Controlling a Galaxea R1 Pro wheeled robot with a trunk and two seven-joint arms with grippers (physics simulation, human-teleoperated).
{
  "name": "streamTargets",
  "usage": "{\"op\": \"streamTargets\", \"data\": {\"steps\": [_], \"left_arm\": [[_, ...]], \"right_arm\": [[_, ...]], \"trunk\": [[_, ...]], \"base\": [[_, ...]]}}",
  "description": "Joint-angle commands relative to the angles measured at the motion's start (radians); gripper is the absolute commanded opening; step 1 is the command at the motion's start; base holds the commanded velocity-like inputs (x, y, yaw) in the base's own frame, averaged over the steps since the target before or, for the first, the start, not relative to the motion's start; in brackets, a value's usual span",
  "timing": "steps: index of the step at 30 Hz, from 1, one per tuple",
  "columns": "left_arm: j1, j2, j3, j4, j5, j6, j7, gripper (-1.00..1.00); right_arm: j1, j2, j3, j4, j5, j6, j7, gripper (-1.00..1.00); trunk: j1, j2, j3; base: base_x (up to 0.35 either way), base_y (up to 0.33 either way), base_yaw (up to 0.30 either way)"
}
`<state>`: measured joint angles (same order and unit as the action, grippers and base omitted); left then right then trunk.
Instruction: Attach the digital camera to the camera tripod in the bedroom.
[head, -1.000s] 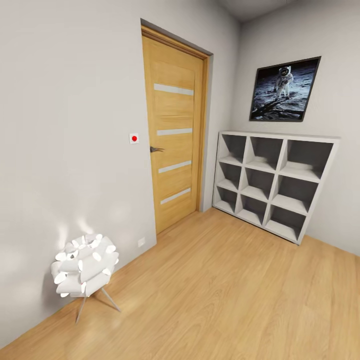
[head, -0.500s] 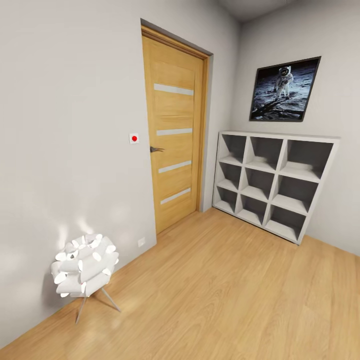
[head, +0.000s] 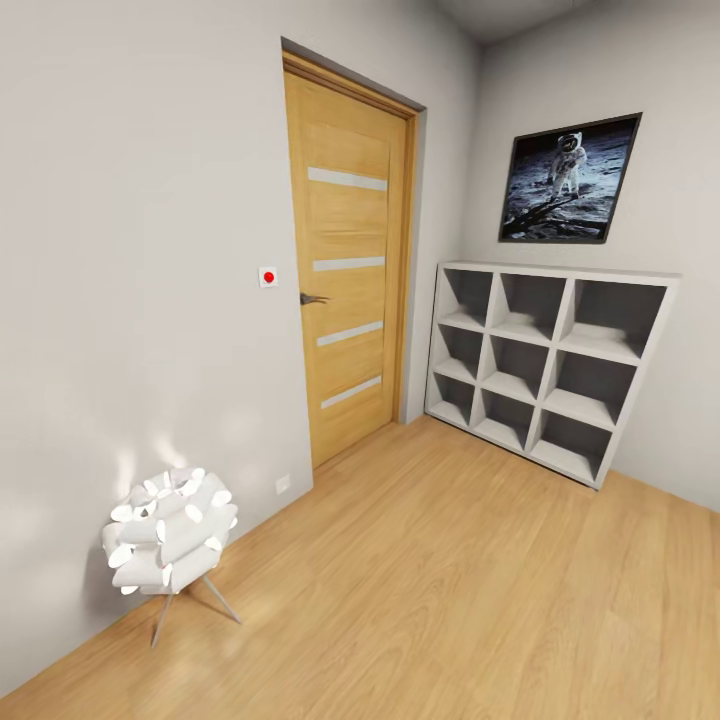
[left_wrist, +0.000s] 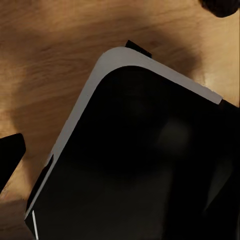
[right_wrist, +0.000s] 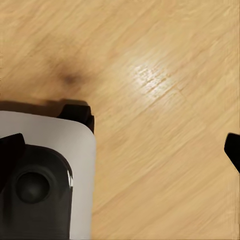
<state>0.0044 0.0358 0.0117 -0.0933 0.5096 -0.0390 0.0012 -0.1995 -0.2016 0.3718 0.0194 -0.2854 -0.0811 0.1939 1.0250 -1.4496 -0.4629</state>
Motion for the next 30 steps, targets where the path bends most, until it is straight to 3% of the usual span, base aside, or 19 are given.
{"op": "streamTargets", "data": {"steps": [1, 6, 7, 10, 11, 12, 13, 15, 16, 17, 21, 23, 28, 30], "left_arm": [[0.0, 0.012, 0.001, -0.013, 0.002, 0.002, 0.001, 1.0], [-0.001, 0.136, 0.003, -0.167, 0.007, 0.074, -0.001, 1.0], [0.0, 0.185, 0.005, -0.24, 0.011, 0.144, -0.003, 1.0], [-0.004, 0.245, 0.008, -0.362, 0.024, 0.289, -0.003, 1.0], [-0.012, 0.273, 0.009, -0.451, 0.034, 0.392, -0.002, 1.0], [-0.055, 0.303, 0.011, -0.634, 0.05, 0.576, 0.0, 1.0], [-0.07, 0.307, 0.011, -0.676, 0.052, 0.612, 0.0, 1.0], [-0.104, 0.309, 0.012, -0.752, 0.056, 0.673, 0.001, 1.0], [-0.147, 0.308, 0.012, -0.809, 0.06, 0.721, 0.001, 1.0], [-0.257, 0.282, 0.013, -0.859, 0.065, 0.787, 0.002, 1.0], [-0.354, 0.238, 0.012, -0.855, 0.063, 0.817, 0.007, 1.0], [-0.41, 0.18, 0.012, -0.865, 0.06, 0.829, 0.02, 1.0], [-0.431, 0.107, 0.008, -0.894, 0.052, 0.835, 0.053, 1.0], [-0.433, 0.093, 0.007, -0.9, 0.052, 0.836, 0.069, 1.0]], "right_arm": [[-0.001, -0.001, 0.011, -0.003, -0.002, -0.002, 0.006, 1.0], [-0.018, -0.003, 0.016, -0.075, 0.019, 0.091, 0.007, 1.0], [-0.053, -0.003, 0.014, -0.113, 0.021, 0.162, 0.005, 1.0], [-0.131, -0.003, 0.004, -0.18, 0.023, 0.291, 0.003, 1.0], [-0.188, -0.003, -0.01, -0.226, 0.024, 0.382, 0.002, 1.0], [-0.292, -0.003, -0.058, -0.315, 0.024, 0.545, 0.001, 1.0], [-0.316, -0.003, -0.073, -0.335, 0.025, 0.579, 0.0, 1.0], [-0.36, -0.002, -0.105, -0.375, 0.025, 0.638, 0.0, 1.0], [-0.398, -0.002, -0.137, -0.413, 0.026, 0.685, 0.003, 1.0], [-0.455, -0.001, -0.191, -0.486, 0.026, 0.745, 0.009, 1.0], [-0.488, -0.001, -0.231, -0.568, 0.026, 0.78, 0.012, 1.0], [-0.503, 0.003, -0.287, -0.701, 0.025, 0.829, 0.014, 1.0], [-0.509, 0.01, -0.341, -0.866, 0.024, 0.941, 0.016, 1.0], [-0.51, 0.011, -0.347, -0.891, 0.024, 0.973, 0.017, 1.0]], "trunk": [[0.0, 0.0, -0.001], [0.0, 0.0, -0.001], [0.0, 0.0, -0.001], [0.0, 0.0, -0.001], [0.0, 0.0, -0.001], [0.0, 0.0, -0.001], [0.0, 0.0, -0.001], [0.0, 0.0, -0.001], [0.0, 0.0, -0.001], [0.0, 0.0, -0.001], [0.0, 0.0, -0.001], [0.0, 0.0, -0.001], [0.0, 0.0, -0.001], [0.0, 0.0, -0.001]], "base": [[0.0, 0.0, 0.0], [0.0, 0.0, 0.0], [0.0, 0.0, 0.0], [0.0, 0.0, 0.0], [0.0, 0.0, 0.0], [0.0, 0.0, 0.0], [0.0, 0.0, 0.0], [0.0, 0.0, 0.0], [0.0, 0.0, 0.0], [0.0, 0.0, 0.0], [0.0, 0.0, 0.0], [0.0, 0.0, 0.0], [0.0, 0.0, 0.0], [0.0, 0.0, 0.0]]}}
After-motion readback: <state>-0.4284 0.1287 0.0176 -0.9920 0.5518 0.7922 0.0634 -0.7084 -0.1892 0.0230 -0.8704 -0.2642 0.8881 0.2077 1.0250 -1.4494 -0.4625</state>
